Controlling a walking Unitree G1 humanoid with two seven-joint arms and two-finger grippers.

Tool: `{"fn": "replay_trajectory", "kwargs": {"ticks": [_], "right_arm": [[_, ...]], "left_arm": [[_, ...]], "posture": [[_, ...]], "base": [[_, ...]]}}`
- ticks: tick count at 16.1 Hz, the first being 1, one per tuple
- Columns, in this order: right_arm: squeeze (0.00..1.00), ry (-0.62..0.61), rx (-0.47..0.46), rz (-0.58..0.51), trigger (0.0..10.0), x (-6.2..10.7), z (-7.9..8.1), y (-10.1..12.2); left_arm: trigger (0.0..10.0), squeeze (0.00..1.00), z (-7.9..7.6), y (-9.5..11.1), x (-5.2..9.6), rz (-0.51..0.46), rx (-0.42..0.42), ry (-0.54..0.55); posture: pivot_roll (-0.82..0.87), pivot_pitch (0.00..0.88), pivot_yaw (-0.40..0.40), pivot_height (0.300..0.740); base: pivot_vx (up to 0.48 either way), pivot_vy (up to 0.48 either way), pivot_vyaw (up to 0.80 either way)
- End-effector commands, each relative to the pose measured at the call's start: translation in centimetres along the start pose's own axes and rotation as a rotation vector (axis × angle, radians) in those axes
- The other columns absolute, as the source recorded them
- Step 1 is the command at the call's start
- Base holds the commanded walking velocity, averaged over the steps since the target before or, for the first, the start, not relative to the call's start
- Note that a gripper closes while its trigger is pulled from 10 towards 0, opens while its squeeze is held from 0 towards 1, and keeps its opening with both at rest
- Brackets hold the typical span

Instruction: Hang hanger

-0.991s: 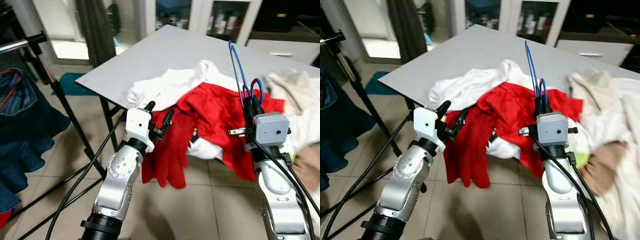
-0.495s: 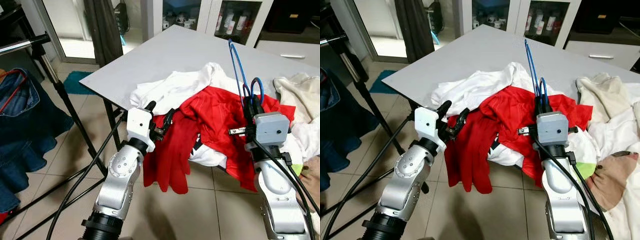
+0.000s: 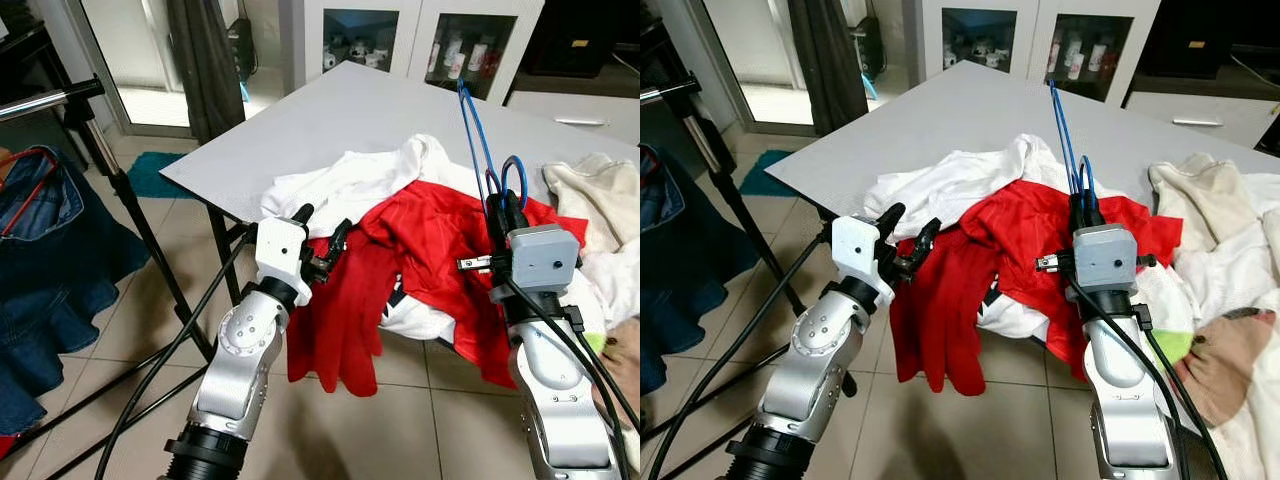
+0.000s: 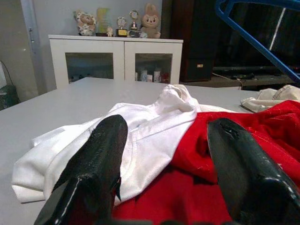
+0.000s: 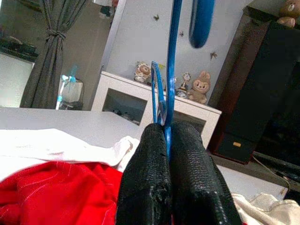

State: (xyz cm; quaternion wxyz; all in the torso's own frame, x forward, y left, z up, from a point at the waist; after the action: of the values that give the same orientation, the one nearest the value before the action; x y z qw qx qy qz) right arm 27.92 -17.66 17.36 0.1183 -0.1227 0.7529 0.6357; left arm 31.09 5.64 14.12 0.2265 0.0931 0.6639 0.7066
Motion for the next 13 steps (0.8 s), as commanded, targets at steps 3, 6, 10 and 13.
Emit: {"fn": "replay_trajectory", "kwargs": {"ticks": [3,6,10,13], "right_arm": [[0.0,-0.007,0.004,-0.007,10.0,0.01,-0.16,0.12],[0.0,-0.006,0.005,-0.006,10.0,-0.07,-0.15,0.11],[0.0,-0.007,0.008,-0.008,10.0,-0.06,-0.22,0.13],[0.0,-0.007,0.01,-0.008,10.0,-0.02,-0.28,0.15]], "left_arm": [[10.0,0.0,-0.16,0.03,-0.14,0.0,0.0,-0.007],[10.0,0.0,-0.16,0.0,-0.2,0.001,0.0,-0.009],[10.0,0.0,-0.25,-0.03,-0.28,0.0,0.0,-0.012],[10.0,0.0,-0.35,-0.05,-0.31,0.0,0.0,-0.015]], "posture": [[0.1,0.022,0.014,0.74],[0.1,0.02,0.018,0.74],[0.09,0.017,0.019,0.74],[0.09,0.018,0.018,0.74]], "base": [[0.393,0.0,0.0],[0.417,0.0,0.0],[0.446,0.0,0.0],[0.432,0.0,0.0]]}}
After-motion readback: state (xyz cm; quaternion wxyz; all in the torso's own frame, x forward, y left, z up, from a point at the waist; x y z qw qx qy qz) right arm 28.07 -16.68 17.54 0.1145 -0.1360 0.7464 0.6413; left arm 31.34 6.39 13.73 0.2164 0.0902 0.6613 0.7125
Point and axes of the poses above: a point about 5 cm out from each wrist's last joint towards the gripper, its own x axis pointing back from the gripper into the wrist, its own y axis along the axis of the wrist's last joint, z = x × y, the point moved 3 cm from there along -x, pointing out of the wrist towards the gripper, and after that the axes turned 7 degrees about -x, right-handed, at the moved point
